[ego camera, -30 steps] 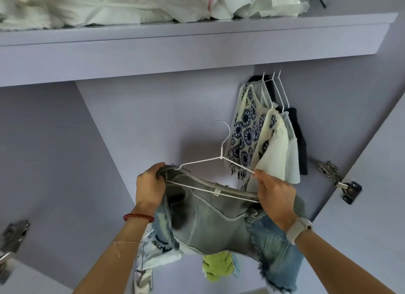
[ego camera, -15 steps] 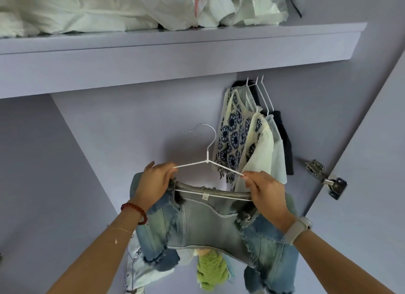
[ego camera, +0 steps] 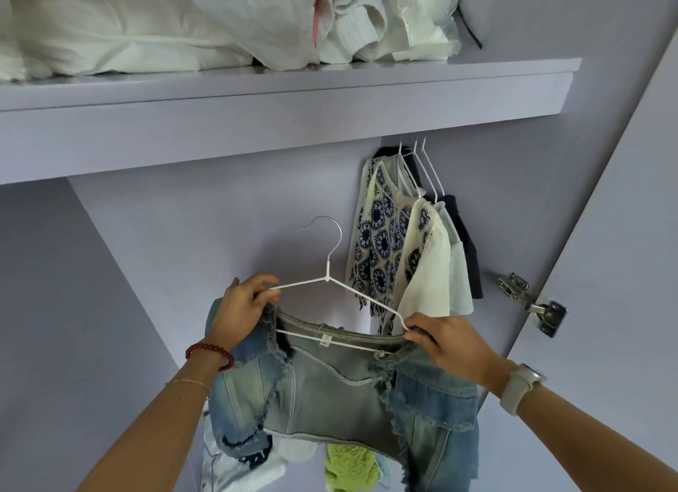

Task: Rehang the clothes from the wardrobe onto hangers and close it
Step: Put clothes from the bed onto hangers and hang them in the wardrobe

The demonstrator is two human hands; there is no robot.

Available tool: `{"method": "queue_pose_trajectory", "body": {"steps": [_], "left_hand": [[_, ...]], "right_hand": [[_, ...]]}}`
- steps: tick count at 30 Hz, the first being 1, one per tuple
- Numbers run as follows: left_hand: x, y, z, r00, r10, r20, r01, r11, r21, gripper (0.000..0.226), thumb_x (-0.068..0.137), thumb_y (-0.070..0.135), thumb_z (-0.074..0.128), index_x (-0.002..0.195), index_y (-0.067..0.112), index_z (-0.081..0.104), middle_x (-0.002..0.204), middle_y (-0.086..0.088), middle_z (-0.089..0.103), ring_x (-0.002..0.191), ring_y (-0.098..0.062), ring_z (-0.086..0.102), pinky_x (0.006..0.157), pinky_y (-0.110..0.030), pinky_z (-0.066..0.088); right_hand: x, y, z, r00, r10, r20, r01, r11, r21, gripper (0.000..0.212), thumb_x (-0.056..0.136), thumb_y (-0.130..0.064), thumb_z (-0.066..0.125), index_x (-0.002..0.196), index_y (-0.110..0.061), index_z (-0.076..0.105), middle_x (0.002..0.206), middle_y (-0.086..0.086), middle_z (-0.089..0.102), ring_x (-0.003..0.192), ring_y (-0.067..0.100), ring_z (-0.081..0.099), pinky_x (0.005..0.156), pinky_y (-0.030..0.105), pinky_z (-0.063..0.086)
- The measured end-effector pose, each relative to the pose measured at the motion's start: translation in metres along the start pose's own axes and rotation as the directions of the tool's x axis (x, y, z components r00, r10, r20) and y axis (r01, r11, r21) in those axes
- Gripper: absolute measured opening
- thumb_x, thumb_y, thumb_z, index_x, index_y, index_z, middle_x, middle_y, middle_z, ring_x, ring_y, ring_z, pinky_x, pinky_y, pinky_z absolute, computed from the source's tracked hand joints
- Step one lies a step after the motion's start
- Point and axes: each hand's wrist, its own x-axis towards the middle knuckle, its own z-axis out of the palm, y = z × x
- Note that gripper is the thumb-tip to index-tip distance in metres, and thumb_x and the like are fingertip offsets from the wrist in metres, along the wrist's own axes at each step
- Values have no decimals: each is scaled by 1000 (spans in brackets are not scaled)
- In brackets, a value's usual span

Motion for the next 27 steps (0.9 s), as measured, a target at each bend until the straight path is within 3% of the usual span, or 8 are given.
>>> {"method": "queue_pose_trajectory", "body": {"steps": [2,4,6,9,11,14,19,27], "left_hand": [[1,0,-2,996,-84,27,84,996,-30,24,86,19,63,110,13,61,94,-4,71,87,-19,63,96,-46,42],[0,4,0,993,-108,46,107,994,25,45,85,23,65,127,15,50,118,-8,61,106,-28,57,99,-48,39],[-3,16,3,1000,-14,-10,15,994,109,58,85,26,66,136,13,42,131,-11,50,117,-29,48,105,-52,30],[-10,51,4,960,225,-164,-186,957,222,54,86,35,54,132,8,46,129,-15,50,119,-34,46,102,-50,35],[-13,77,2,898,359,-253,-277,910,308,47,87,33,46,126,9,50,126,-15,51,119,-33,45,97,-48,38],[-9,115,-4,734,557,-389,-364,805,467,34,85,22,49,117,12,54,121,-15,56,120,-29,40,94,-44,34],[7,165,-19,515,701,-493,-347,696,628,36,81,16,50,117,20,52,131,-6,42,126,-28,34,102,-45,23],[37,176,-29,606,652,-455,-82,620,780,66,80,25,58,141,23,34,148,-11,25,136,-35,16,109,-55,4]], "right_hand": [[0,-4,3,993,82,-87,-76,994,75,15,90,-20,57,95,-10,66,72,3,70,59,24,62,56,21,35],[4,-12,9,983,121,-137,-110,990,90,12,88,-17,60,92,-10,69,71,3,71,58,25,63,55,21,38],[12,-19,14,972,144,-186,-128,987,97,12,87,-16,61,91,-9,70,70,6,71,58,27,64,55,27,44],[25,-23,16,942,244,-232,-213,965,153,17,89,-20,58,95,-8,68,68,11,70,60,32,63,55,34,46],[35,-22,15,905,348,-244,-300,929,216,21,91,-25,55,98,-9,66,69,13,68,64,32,62,56,33,43],[57,-21,5,841,437,-320,-347,888,302,22,91,-26,55,99,-8,66,65,14,65,61,32,59,55,32,41],[99,-15,-18,731,533,-426,-358,831,426,23,91,-24,53,95,-5,65,60,10,58,61,28,55,58,32,41],[158,12,-47,669,620,-411,-483,782,394,25,93,-22,48,96,-2,62,86,21,67,84,39,60,62,30,36]]}}
